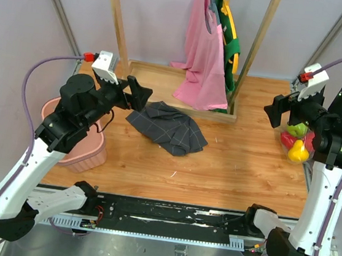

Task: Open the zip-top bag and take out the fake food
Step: Move the zipper food storage bag to the center of the board.

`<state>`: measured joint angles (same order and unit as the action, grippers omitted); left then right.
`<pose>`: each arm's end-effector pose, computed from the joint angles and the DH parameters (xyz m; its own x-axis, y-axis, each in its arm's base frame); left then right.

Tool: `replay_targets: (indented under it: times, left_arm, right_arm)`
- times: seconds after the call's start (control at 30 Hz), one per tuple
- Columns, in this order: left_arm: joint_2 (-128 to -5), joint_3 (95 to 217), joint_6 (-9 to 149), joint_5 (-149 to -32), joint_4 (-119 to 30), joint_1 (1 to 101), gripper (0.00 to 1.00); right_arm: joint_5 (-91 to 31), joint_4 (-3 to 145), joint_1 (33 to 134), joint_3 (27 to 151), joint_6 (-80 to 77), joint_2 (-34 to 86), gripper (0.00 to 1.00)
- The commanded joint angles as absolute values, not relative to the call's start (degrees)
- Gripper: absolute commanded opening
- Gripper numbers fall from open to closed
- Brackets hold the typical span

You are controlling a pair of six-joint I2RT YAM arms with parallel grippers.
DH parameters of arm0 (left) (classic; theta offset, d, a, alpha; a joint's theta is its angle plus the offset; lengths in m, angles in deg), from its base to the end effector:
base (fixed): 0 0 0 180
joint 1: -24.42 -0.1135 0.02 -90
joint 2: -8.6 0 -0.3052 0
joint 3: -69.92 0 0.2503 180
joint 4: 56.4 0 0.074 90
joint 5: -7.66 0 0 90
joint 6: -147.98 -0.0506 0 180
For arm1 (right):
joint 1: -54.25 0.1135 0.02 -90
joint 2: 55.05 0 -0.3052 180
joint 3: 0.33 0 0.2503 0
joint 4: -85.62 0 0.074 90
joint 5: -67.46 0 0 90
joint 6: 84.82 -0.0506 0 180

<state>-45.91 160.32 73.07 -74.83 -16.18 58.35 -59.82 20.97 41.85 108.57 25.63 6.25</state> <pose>0.1442 -0.0891 0.4994 -0.1764 -0.1924 -0.9653 0.4136 0.8754 -0.2501 0.1545 -0.0026 0.5325 -0.1304 -0.2560 -0.9578 -0.4699 0.8667 -0.1676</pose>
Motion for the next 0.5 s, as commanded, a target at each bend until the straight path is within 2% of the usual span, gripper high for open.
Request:
replay_targets:
  times: [0.0, 0.17, 0.47]
  left_arm:
    - [-44.24, 156.92, 73.99, -78.85, -18.43, 54.83, 0.99]
    - [-39.24, 149.74, 75.61, -83.74, -20.25, 49.90, 0.99]
    - [-25.85, 132.89, 80.93, -92.96, -24.30, 42.21, 0.99]
  right_arm:
    - [-53.60, 22.74, 44.53, 107.21, 23.37, 5.19, 0.98]
    - [-47.42, 25.56, 47.88, 103.04, 23.17, 3.63, 0.98]
    - [-40.54, 28.72, 52.82, 88.26, 27.99, -0.69, 0.98]
